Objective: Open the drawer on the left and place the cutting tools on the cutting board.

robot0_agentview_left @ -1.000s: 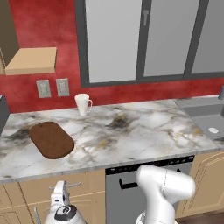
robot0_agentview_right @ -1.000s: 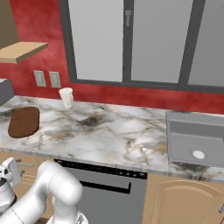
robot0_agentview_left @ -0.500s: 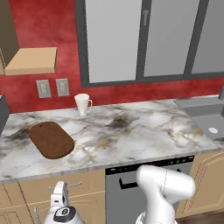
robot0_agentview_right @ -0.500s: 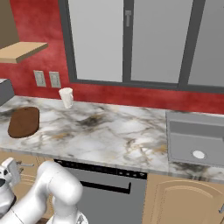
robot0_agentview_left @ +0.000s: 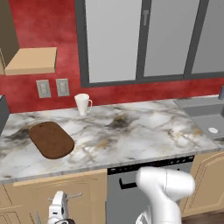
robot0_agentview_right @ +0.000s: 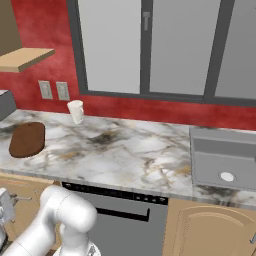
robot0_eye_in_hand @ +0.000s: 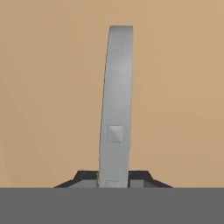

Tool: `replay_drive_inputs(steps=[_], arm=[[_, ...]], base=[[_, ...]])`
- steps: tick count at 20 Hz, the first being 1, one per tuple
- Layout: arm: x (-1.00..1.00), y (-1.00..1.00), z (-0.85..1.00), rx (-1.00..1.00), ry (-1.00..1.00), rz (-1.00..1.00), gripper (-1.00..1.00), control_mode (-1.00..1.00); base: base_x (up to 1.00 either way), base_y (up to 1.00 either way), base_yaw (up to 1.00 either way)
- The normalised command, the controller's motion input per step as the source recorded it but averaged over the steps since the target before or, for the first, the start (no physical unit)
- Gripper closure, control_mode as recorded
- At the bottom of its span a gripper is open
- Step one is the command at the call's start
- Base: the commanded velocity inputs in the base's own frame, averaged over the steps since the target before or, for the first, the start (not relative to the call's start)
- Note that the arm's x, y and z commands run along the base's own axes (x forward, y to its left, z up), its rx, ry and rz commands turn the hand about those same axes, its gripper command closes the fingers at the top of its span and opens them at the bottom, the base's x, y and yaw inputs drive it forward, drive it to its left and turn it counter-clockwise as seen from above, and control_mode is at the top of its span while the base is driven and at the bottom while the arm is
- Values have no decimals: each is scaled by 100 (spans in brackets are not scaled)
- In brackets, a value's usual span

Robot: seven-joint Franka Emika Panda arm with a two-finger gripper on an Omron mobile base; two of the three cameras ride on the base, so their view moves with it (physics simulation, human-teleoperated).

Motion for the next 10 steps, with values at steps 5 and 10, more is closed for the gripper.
replay_drive_inputs(steps=[5, 10], arm=[[-100, 3, -6, 2, 0, 0, 100, -100], [-100, 1, -12, 2, 0, 0, 100, -100]], base=[[0, 0, 0], [0, 0, 0]])
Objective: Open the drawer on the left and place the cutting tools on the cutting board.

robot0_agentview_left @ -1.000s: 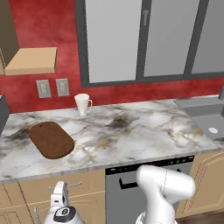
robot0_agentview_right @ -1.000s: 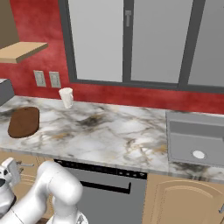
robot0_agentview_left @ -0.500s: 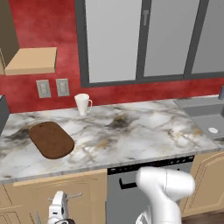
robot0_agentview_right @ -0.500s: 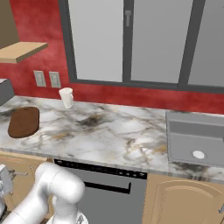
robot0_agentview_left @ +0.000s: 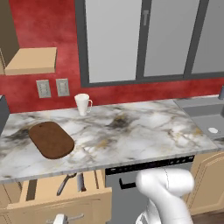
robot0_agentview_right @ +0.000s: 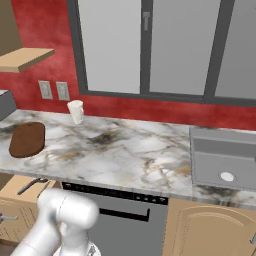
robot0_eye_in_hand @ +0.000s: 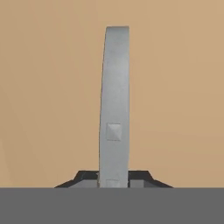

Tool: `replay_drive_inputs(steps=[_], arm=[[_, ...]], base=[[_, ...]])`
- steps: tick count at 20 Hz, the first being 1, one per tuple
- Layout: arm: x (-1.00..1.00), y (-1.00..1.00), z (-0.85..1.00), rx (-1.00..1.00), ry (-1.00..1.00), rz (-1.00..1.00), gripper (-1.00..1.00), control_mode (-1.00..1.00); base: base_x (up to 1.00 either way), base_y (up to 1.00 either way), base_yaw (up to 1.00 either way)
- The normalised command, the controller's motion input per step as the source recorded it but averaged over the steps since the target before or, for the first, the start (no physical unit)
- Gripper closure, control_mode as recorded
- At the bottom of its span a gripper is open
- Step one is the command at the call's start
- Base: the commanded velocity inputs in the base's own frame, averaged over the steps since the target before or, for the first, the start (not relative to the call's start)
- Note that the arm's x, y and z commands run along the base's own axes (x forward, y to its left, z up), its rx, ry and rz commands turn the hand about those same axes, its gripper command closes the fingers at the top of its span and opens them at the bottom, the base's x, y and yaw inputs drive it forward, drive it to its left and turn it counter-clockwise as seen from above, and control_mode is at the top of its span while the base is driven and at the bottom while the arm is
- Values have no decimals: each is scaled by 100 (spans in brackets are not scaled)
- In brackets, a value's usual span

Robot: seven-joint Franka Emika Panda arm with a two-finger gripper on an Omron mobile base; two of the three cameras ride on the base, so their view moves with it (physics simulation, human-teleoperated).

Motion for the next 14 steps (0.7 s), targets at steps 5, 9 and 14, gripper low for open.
replay_drive_inputs(steps=[5, 9, 14], arm=[[-95, 1, -16, 1, 1, 0, 100, -100], [-82, 3, -23, 0, 7, 0, 100, -100], [-98, 6, -16, 0, 3, 0, -100, -100]], base=[[0, 0, 0], [0, 0, 0], [0, 0, 0]])
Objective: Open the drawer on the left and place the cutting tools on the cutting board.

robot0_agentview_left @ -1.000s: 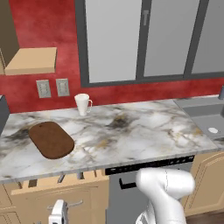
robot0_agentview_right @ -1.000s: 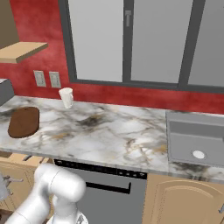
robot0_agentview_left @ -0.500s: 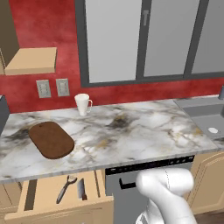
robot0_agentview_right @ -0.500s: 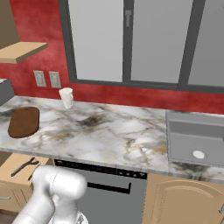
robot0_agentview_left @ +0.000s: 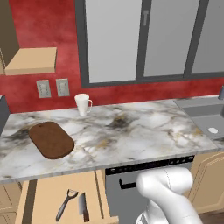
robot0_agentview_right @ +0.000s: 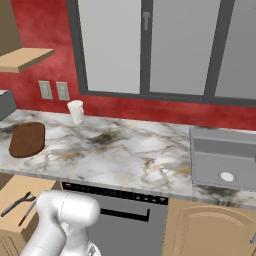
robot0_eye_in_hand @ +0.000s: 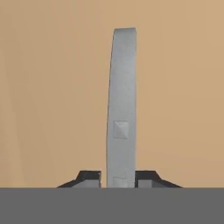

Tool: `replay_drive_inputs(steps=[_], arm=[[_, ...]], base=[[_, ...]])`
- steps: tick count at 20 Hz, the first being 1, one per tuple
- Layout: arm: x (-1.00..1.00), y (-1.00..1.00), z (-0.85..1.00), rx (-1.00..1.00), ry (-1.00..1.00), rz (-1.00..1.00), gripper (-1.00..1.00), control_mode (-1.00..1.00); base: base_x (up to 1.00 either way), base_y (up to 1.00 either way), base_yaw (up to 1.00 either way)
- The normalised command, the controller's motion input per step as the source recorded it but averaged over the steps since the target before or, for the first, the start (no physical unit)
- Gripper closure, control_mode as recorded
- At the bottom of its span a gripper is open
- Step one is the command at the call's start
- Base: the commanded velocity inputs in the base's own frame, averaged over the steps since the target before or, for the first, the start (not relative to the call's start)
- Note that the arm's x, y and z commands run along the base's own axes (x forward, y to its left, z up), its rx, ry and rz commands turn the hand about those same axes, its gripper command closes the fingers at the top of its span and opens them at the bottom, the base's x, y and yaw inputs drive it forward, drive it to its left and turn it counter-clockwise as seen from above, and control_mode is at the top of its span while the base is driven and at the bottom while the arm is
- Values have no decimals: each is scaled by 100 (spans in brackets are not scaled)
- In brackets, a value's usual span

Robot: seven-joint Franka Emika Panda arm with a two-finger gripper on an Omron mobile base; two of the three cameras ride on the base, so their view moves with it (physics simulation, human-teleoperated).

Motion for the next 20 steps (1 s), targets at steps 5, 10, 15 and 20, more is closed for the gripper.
replay_drive_inputs(steps=[5, 10, 15, 20], arm=[[-100, 14, 3, 1, 0, -7, -100, -100], [-100, 8, 44, 1, 0, -18, -100, -100], [-92, 5, 66, 0, 0, -23, -100, -100], [-93, 0, 70, 0, 0, -21, -100, -100]], base=[[0, 0, 0], [0, 0, 0], [0, 0, 0], [0, 0, 0]])
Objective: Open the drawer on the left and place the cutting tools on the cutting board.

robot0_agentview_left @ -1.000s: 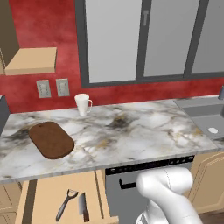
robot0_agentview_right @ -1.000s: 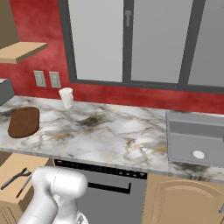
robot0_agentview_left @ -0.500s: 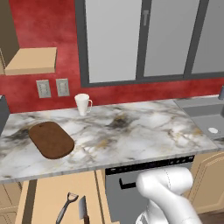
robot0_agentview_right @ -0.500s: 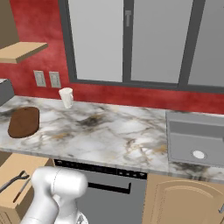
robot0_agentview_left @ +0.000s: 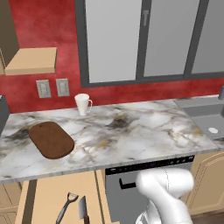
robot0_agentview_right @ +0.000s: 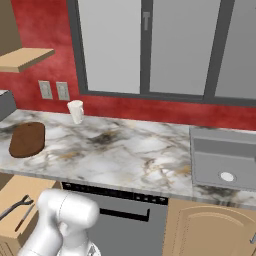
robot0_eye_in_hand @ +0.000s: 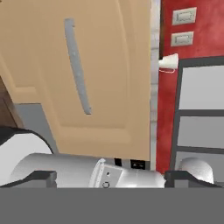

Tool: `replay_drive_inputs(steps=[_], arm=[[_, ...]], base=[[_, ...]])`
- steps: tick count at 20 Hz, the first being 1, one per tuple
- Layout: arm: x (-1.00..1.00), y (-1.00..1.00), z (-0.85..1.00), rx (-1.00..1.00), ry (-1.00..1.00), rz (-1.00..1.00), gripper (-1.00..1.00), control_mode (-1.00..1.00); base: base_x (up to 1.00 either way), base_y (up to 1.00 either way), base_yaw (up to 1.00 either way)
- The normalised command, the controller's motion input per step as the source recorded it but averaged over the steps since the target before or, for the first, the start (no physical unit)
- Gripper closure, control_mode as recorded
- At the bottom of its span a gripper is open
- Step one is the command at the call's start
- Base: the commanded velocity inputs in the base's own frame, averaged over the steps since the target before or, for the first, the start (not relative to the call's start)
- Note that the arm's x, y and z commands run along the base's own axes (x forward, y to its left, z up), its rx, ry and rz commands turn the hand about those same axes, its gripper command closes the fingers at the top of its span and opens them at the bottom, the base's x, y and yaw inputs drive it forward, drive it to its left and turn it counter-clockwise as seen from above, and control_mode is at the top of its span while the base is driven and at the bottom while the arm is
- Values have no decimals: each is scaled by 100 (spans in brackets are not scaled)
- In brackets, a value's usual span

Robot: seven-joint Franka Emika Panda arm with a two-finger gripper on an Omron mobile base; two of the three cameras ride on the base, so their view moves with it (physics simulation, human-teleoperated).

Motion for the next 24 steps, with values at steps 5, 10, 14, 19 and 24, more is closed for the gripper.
replay_drive_inputs(steps=[5, 10, 14, 19, 24], arm=[[-8, -6, 84, 1, 6, -14, -100, -100], [57, -11, 40, 7, 35, 0, -100, -100], [54, -29, 28, 13, 42, 1, -100, -100], [57, -40, 19, 16, 40, 5, -100, -100], [76, -16, 12, 8, 44, 0, -100, -100]], base=[[0, 0, 0], [0, 0, 0], [0, 0, 0], [0, 0, 0], [0, 0, 0]])
